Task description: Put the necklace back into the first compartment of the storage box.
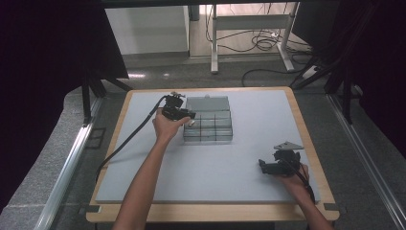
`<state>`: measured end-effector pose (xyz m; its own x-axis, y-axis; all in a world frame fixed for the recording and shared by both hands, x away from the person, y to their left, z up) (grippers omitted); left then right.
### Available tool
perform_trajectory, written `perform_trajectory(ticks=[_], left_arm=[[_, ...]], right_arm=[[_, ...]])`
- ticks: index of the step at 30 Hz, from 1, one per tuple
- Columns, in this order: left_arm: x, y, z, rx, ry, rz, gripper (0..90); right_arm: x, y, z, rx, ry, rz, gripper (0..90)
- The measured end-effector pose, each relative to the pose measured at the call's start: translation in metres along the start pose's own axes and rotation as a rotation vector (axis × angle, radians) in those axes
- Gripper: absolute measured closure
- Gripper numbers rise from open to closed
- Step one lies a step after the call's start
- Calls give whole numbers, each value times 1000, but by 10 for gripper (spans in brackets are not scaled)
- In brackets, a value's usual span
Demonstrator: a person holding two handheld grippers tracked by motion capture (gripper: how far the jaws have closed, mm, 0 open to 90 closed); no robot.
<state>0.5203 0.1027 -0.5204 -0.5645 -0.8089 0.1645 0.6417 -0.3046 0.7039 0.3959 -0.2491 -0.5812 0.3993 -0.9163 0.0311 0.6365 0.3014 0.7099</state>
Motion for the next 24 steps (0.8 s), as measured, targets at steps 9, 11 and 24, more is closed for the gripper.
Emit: perform_trajectory(ticks=[9, 11, 24], left_arm=[[5, 2, 17, 45, -29, -21, 424], [5, 2, 23, 55, -27, -23, 419], [16, -22, 71, 82, -51, -93, 411]], right_arm=[[0, 0, 0, 0, 0, -1, 32], [0, 0, 0, 0, 0, 0, 32], [0, 0, 0, 1, -2, -1, 32]])
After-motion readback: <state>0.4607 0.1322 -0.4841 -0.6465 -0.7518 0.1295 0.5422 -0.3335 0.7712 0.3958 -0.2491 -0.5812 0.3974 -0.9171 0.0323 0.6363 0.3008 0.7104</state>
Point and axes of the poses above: each handheld gripper's, and its own axes: z roughly backward along the jaws, y roughly out of its top, x roughly to its right, the point moved 7 cm from there along -z, roughly forward along the jaws, and after that the axes turned 3 degrees about -z, right-handed, at the moved point
